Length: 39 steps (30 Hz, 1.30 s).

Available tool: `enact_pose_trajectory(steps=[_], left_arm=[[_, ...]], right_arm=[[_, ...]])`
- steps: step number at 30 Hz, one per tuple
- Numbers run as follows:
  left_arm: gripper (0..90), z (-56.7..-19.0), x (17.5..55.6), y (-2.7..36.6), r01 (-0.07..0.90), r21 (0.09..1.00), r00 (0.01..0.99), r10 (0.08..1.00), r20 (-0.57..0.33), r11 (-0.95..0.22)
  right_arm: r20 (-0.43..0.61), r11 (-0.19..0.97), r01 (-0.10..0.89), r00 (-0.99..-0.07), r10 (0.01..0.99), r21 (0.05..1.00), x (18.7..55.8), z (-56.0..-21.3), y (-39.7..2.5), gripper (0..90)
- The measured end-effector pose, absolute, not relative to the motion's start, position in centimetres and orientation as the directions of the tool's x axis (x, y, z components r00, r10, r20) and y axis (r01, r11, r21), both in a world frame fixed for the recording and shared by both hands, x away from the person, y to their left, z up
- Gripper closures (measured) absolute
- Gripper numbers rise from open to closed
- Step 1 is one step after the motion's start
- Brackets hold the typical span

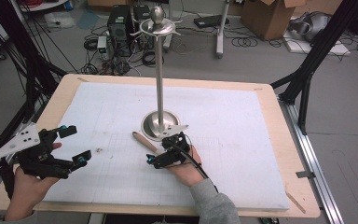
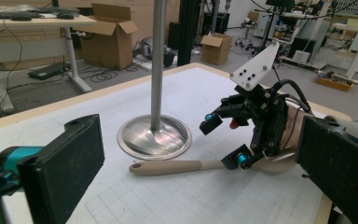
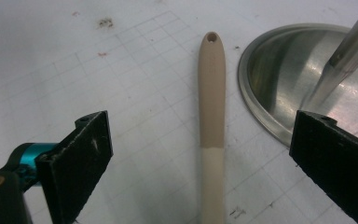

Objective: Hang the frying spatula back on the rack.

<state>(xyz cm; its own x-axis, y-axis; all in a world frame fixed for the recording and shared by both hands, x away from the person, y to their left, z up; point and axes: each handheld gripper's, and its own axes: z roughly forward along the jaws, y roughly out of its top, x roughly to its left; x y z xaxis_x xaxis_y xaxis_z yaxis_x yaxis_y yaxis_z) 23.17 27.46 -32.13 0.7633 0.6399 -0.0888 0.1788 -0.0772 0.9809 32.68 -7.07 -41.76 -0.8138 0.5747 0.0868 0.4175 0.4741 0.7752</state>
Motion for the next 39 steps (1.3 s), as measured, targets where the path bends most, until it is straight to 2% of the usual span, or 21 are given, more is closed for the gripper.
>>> enact_pose_trajectory(steps=[27,29,36,39], left_arm=[[1.7,-32.1,23.0,27.3,0.176,0.982,0.769,0.633,-0.092,-0.072],[1.7,-32.1,23.1,27.3,0.177,0.982,0.768,0.634,-0.092,-0.072],[1.7,-32.2,23.1,27.2,0.182,0.98,0.767,0.634,-0.093,-0.077],[1.7,-32.2,23.1,27.2,0.182,0.98,0.767,0.635,-0.092,-0.077]], right_arm=[[0.079,0.502,0.442,-0.804,0.59,0.744,32.9,-43.0,-7.0,7.0],[0.084,0.497,0.443,-0.803,0.59,0.746,32.9,-43.3,-7.2,14.9],[0.091,0.486,0.449,-0.797,0.597,0.75,32.7,-43.7,-7.6,16.9],[0.083,0.486,0.44,-0.8,0.595,0.755,32.5,-43.6,-7.7,21.4]])
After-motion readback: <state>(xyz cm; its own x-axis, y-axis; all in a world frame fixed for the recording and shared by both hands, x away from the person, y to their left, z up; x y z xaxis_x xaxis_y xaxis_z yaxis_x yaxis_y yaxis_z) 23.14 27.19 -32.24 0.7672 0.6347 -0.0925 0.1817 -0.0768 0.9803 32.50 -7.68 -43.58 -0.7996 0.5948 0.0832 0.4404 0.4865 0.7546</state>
